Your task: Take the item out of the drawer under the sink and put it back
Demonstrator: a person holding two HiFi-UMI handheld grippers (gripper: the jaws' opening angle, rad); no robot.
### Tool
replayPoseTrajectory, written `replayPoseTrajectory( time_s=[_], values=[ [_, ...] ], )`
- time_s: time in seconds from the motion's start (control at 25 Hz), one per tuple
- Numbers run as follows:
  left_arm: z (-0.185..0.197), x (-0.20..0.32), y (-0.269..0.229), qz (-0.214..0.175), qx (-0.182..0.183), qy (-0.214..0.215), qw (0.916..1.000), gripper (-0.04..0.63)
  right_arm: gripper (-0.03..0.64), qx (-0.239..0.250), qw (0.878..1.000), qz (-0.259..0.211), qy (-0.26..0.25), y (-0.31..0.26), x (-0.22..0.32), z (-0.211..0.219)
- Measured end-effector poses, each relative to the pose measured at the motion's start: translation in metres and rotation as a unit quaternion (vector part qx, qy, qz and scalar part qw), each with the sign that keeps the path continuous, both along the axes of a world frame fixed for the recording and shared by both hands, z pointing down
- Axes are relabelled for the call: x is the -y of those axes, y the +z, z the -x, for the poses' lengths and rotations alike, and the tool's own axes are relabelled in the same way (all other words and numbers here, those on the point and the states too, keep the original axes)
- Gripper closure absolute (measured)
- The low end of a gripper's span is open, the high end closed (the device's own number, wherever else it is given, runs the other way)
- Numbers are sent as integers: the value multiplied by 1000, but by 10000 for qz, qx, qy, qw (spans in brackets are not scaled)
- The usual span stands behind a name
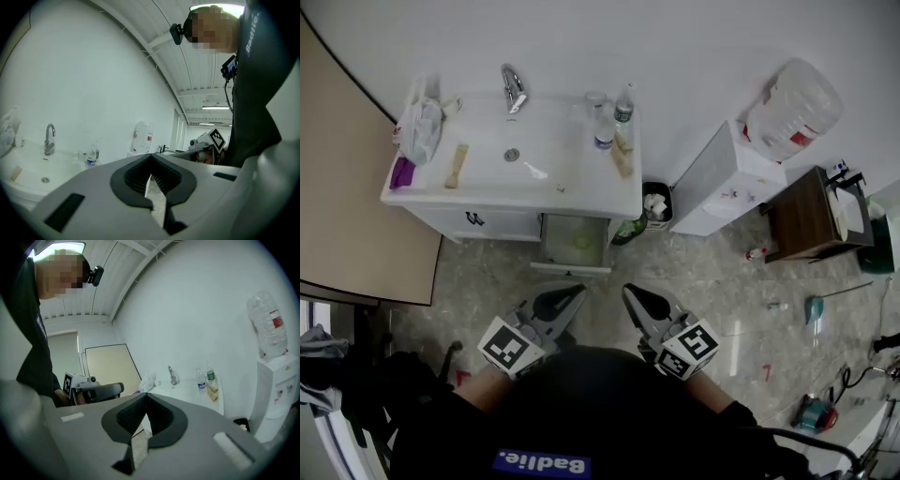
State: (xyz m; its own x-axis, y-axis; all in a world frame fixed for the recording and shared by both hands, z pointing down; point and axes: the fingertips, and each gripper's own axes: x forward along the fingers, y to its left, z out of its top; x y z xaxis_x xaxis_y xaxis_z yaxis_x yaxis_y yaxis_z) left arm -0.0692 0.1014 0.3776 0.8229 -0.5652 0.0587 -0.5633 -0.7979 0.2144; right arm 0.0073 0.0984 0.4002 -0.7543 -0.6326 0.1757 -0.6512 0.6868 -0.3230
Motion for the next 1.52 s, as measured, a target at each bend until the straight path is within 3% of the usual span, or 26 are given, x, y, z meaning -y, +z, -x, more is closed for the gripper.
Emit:
replayPoseTrajectory(
  time_s=[0.12, 0.4, 0.64, 0.96, 1.16, 1.36, 1.52],
  values=[
    [19, 30, 5, 98, -208, 48, 9997, 591, 615, -34, 9999, 58, 159, -2, 26, 20],
    [37, 69, 23, 271, -78, 372, 9989, 590, 615, -165, 9991, 186, 357, 4, 61, 42],
    [27, 93, 50, 235, 384, 438, 9980, 589, 615, -185, 9986, 272, 416, 14, 82, 28],
    [-7, 123, 102, 456, 1164, 204, 9919, 589, 615, -282, 9992, 291, 40, 26, 110, -3],
    [-24, 141, 149, 716, 1684, 195, 9829, 589, 615, -241, 9986, 461, 68, 40, 120, -29],
    [-36, 156, 200, 838, 2352, 359, 9677, 588, 615, -300, 9976, 614, 145, 52, 126, -56],
    [-43, 164, 236, 1026, 2672, 485, 9569, 588, 615, -335, 9960, 791, 229, 66, 127, -70]
  ],
)
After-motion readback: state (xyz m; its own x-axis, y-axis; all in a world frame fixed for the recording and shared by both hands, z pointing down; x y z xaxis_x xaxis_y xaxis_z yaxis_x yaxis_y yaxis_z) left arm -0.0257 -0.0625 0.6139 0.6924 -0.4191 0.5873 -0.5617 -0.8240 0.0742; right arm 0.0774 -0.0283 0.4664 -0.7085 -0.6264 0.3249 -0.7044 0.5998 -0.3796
